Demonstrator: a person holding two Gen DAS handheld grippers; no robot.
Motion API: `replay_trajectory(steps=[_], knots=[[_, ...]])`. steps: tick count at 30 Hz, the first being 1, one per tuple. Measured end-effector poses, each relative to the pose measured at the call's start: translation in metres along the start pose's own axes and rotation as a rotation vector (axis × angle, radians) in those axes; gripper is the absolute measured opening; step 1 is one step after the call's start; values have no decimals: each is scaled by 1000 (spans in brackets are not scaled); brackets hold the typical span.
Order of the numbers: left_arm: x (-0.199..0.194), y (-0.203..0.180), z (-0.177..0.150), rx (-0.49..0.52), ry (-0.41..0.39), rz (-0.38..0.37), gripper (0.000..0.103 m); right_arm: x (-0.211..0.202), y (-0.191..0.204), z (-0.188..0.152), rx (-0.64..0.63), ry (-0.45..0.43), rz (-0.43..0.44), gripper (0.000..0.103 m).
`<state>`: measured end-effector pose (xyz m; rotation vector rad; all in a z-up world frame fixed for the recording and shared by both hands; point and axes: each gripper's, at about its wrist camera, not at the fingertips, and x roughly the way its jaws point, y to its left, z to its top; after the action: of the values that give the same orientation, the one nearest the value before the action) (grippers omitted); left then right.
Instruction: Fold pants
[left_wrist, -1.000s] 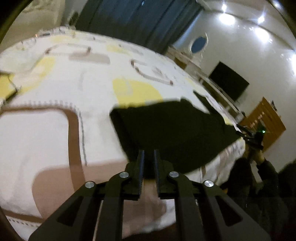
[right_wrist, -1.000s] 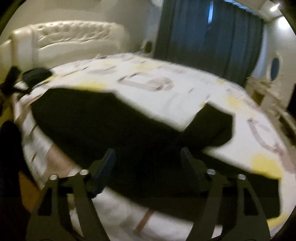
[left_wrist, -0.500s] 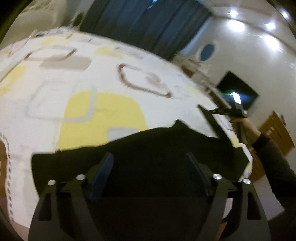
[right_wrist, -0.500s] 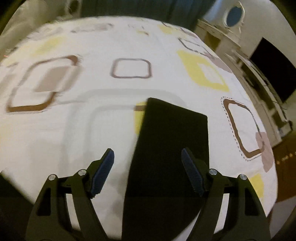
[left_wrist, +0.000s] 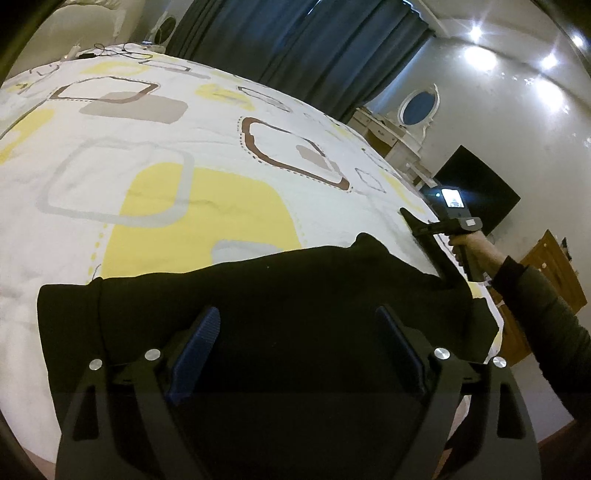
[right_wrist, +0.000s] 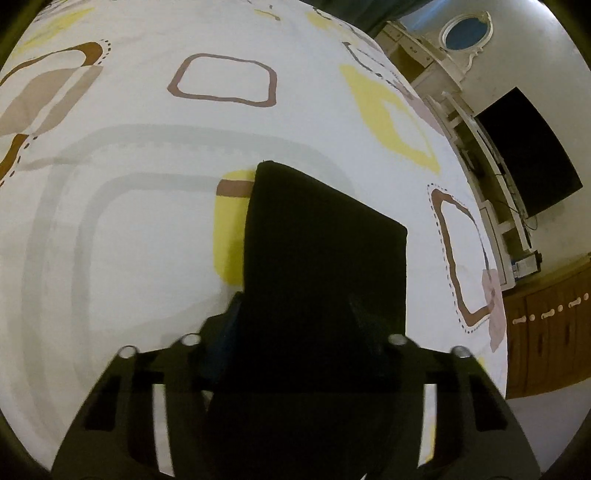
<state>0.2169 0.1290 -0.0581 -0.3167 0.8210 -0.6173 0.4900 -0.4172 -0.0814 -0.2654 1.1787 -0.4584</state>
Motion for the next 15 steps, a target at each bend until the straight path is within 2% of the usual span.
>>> replay_trajectory(steps=[2, 5, 8, 11, 15], knots=[[1, -3, 0, 13, 3, 12, 85, 1, -3, 0, 6, 7, 26, 30], [3, -4, 0, 18, 6, 14, 85, -5, -9, -2, 18, -5, 39, 15], [5, -2, 0, 12, 11, 12, 85, -16, -32, -11, 78, -54, 92, 13], [6, -2, -1, 13, 12, 15, 86, -38, -69, -28, 172, -132, 185, 13], [7, -4, -2, 19, 15, 31, 86, -65, -129, -68, 298, -232, 265, 13]])
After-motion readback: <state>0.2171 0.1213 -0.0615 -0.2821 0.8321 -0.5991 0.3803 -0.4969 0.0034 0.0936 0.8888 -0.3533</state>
